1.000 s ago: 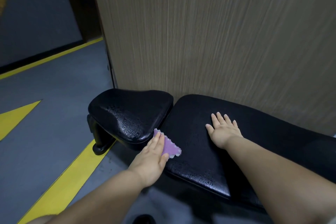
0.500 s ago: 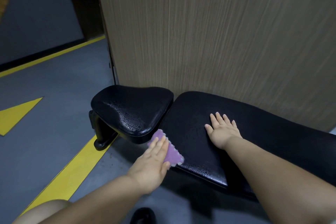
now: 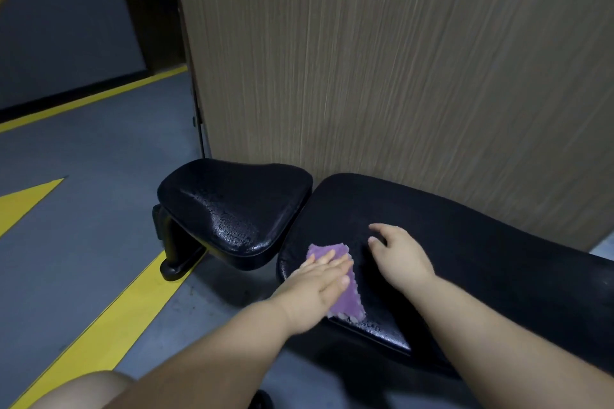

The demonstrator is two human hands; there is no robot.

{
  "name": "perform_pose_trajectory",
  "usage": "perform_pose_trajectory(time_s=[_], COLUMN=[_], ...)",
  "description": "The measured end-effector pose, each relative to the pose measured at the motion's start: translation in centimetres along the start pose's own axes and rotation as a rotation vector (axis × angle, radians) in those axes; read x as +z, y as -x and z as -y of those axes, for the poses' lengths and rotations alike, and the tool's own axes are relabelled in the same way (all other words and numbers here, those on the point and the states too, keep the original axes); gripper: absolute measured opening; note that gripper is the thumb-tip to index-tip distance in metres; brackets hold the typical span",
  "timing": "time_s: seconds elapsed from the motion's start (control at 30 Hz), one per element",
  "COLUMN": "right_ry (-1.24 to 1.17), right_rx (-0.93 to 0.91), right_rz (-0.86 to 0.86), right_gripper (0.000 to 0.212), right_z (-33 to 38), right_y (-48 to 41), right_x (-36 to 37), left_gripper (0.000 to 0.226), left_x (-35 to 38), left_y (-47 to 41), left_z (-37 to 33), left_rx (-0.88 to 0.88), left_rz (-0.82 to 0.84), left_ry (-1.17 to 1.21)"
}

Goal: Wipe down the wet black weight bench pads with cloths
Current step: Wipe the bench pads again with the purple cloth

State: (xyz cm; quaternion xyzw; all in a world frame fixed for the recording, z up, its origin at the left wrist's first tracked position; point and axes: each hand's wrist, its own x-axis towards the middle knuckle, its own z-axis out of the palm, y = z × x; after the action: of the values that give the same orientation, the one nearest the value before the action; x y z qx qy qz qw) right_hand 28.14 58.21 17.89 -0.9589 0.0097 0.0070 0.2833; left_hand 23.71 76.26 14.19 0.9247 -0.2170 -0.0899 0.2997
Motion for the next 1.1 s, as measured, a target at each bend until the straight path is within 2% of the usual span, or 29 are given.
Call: perform_pose_trajectory(time_s=[0.07,0.13,0.23,0.37,0.5,0.6,0.67,0.73,0.97,1.1], right_ry=[-0.021,0.016,0.154,0.286,0.466,0.468,0.436,0.422,0.525,0.519], right_rx=[-0.047,-0.107,-0.149,-0.144,-0.341,-0.533,-0.599,-0.63,-0.507,-0.4], right_rz=[-0.077,-0.067,0.054,0.204,0.274,0.301,0.334,0.343,0.304,0.255], right_gripper=[0.03,0.027,0.04,0.061,0.066,0.073,0.06,0.056,0.055,0.055], right_z=[1.7,3.6,5.8,6.3,4.5,2.8,1.8,1.1,-1.6,-3.8], right_y=[2.4,4.3,5.4,5.6,4.7,2.4,0.6,-1.3,-11.3,-17.1], right_x=[0.6,1.5,3.9,6.9,7.1,5.4,4.3,3.5,1.0,0.1], left_gripper=[0.046,0.066,0.083,0.076,0.048,0.052,0.058,0.074,0.084,0.082], left_x=[0.2,0.3,0.1,-0.7,-1.0,-1.1,-1.2,-1.3,-0.1,-0.3], left_y=[0.2,0.5,0.6,-0.2,-2.2,-4.0,-5.0,-5.4,-6.2,-6.3], left_z=[0.2,0.7,2.0,2.2,2.0,2.1,2.3,2.4,2.6,2.6], left_rx=[-0.056,-0.108,-0.203,-0.254,-0.199,-0.185,-0.182,-0.171,-0.222,-0.198], left_rz=[-0.228,-0.477,-0.595,-0.559,-0.351,-0.191,-0.166,-0.187,-0.226,-0.211], left_ry=[0.174,0.158,0.154,0.168,0.101,-0.049,-0.127,-0.19,-0.458,-0.424])
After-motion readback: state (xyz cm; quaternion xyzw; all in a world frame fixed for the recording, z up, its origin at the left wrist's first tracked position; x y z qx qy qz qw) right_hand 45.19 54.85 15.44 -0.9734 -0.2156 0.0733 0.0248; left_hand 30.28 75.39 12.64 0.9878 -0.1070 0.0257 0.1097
